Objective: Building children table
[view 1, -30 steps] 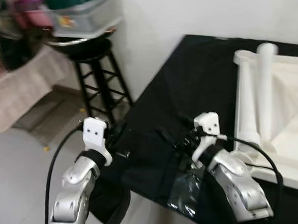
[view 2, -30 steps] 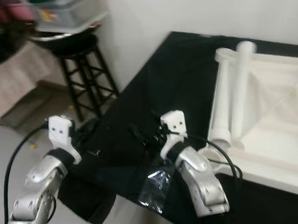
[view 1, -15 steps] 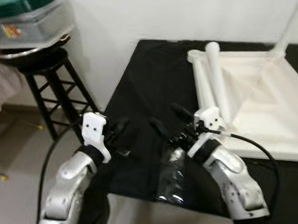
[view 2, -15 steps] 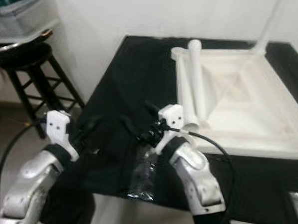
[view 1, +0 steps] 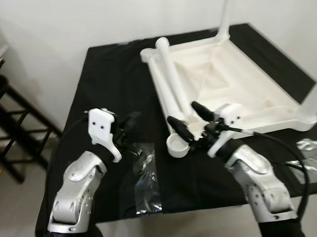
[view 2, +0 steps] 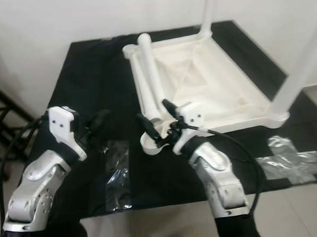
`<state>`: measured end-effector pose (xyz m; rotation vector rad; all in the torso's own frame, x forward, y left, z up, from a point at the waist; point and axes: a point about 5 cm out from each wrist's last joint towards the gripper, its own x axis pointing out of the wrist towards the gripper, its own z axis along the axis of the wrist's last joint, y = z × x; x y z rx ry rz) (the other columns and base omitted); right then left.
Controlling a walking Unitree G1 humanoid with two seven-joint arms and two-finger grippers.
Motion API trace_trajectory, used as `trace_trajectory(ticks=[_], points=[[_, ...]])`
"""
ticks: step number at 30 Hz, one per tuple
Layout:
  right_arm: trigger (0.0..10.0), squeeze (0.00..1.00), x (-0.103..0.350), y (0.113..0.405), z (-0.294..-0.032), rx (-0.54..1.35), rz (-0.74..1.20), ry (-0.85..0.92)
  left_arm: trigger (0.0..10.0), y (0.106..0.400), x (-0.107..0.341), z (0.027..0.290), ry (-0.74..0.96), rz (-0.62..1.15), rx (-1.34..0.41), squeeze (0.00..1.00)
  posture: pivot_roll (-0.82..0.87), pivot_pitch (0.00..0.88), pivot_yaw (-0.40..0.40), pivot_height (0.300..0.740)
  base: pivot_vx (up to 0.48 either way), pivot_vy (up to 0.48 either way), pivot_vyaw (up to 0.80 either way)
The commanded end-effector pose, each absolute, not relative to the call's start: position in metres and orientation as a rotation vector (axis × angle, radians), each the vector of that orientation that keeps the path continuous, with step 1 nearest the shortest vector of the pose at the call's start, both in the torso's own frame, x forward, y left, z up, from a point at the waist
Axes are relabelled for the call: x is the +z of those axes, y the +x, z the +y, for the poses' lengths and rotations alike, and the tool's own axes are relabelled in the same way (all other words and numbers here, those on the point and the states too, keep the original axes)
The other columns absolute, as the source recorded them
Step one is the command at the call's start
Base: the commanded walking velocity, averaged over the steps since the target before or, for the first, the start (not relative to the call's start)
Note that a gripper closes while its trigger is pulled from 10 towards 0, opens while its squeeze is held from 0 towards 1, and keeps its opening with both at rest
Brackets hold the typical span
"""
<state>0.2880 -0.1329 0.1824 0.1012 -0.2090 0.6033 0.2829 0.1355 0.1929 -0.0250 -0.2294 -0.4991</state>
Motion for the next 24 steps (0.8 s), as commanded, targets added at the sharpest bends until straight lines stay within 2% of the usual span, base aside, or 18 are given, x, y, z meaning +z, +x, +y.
trace_trajectory(ticks=[1, 6, 14, 16, 18, 19, 21, 24], points=[[10.0, 0.0, 0.179, 0.288, -0.127, 0.605, -0.204, 0.089, 10.0, 0.282, 0.191, 0.138, -0.04, -0.217, -0.501, 0.0, -0.03, 0.078, 0.049, 0.74, 0.0, 0.0, -0.8], [10.0, 0.0, 0.175, 0.299, -0.139, 0.453, -0.191, 0.028, 10.0, 0.28, 0.191, 0.134, -0.059, -0.216, -0.533, 0.0, -0.03, 0.076, 0.044, 0.74, 0.0, -0.407, 0.0], [10.0, 0.0, 0.172, 0.308, -0.158, 0.323, -0.162, -0.021, 10.0, 0.281, 0.188, 0.132, -0.032, -0.199, -0.532, 0.0, -0.03, 0.075, 0.043, 0.74, 0.0, -0.454, 0.0], [10.0, 0.0, 0.17, 0.309, -0.159, 0.316, -0.156, -0.029, 10.0, 0.281, 0.187, 0.131, -0.011, -0.194, -0.534, 0.0, -0.03, 0.073, 0.043, 0.74, 0.0, 0.0, 0.0], [10.0, 0.0, 0.167, 0.309, -0.158, 0.304, -0.146, -0.05, 10.0, 0.283, 0.184, 0.129, 0.067, -0.185, -0.545, 0.0, -0.03, 0.073, 0.043, 0.74, 0.0, 0.0, 0.0], [10.0, 0.0, 0.164, 0.31, -0.157, 0.299, -0.135, -0.059, 10.0, 0.283, 0.18, 0.128, 0.183, -0.174, -0.567, 0.0, -0.03, 0.073, 0.041, 0.74, 0.0, 0.0, 0.0], [10.0, 0.0, 0.164, 0.31, -0.157, 0.298, -0.133, -0.06, 10.0, 0.284, 0.179, 0.127, 0.209, -0.172, -0.572, 0.0, -0.03, 0.073, 0.041, 0.74, 0.0, 0.0, 0.0], [10.0, 0.0, 0.162, 0.311, -0.157, 0.289, -0.125, -0.062, 10.0, 0.289, 0.166, 0.129, 0.541, -0.147, -0.608, 0.0, -0.02, 0.071, 0.039, 0.74, 0.0, 0.0, 0.0]])
